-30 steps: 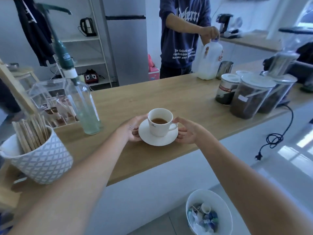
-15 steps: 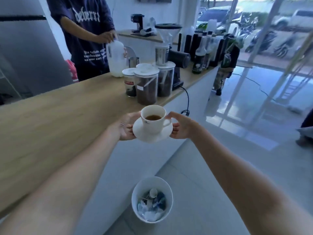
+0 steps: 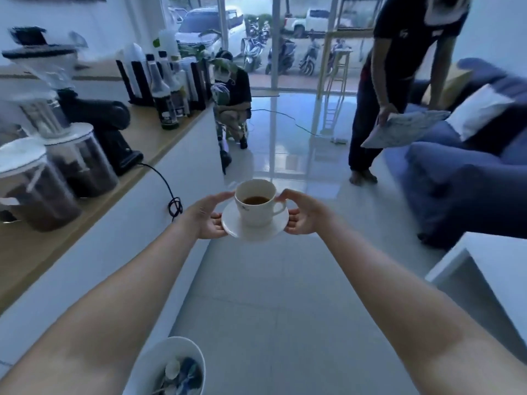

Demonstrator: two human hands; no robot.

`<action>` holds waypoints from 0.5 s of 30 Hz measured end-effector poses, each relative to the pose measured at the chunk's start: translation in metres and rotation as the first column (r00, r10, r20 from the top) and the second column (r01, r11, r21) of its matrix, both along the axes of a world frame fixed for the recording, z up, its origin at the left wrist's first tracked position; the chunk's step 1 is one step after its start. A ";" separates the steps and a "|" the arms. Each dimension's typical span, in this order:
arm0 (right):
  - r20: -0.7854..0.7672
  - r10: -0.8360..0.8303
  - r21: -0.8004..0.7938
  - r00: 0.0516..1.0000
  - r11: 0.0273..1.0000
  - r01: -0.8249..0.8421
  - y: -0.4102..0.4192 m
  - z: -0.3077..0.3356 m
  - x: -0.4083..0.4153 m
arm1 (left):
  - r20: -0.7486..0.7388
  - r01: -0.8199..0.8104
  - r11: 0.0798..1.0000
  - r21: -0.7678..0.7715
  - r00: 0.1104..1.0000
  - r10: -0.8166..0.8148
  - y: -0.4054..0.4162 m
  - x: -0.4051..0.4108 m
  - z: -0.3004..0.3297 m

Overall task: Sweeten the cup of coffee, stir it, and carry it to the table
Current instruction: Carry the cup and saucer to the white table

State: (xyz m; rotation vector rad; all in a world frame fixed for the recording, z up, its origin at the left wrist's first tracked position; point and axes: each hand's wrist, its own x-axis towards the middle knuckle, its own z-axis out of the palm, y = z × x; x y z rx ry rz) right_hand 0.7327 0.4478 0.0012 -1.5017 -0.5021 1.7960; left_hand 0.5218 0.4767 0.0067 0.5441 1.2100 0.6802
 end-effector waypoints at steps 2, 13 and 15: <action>0.001 -0.093 -0.006 0.996 0.996 0.093 -0.001 -0.004 0.041 | -0.006 0.090 0.996 -0.002 0.996 -0.090 0.017 0.045 -0.003; -0.008 -0.494 -0.020 0.870 0.870 0.493 0.009 -0.015 0.238 | -0.006 0.463 0.886 -0.018 0.886 -0.463 0.105 0.277 -0.021; -0.012 -0.534 -0.031 0.845 0.845 0.534 0.008 -0.016 0.265 | -0.003 0.512 0.859 -0.024 0.859 -0.512 0.113 0.311 -0.020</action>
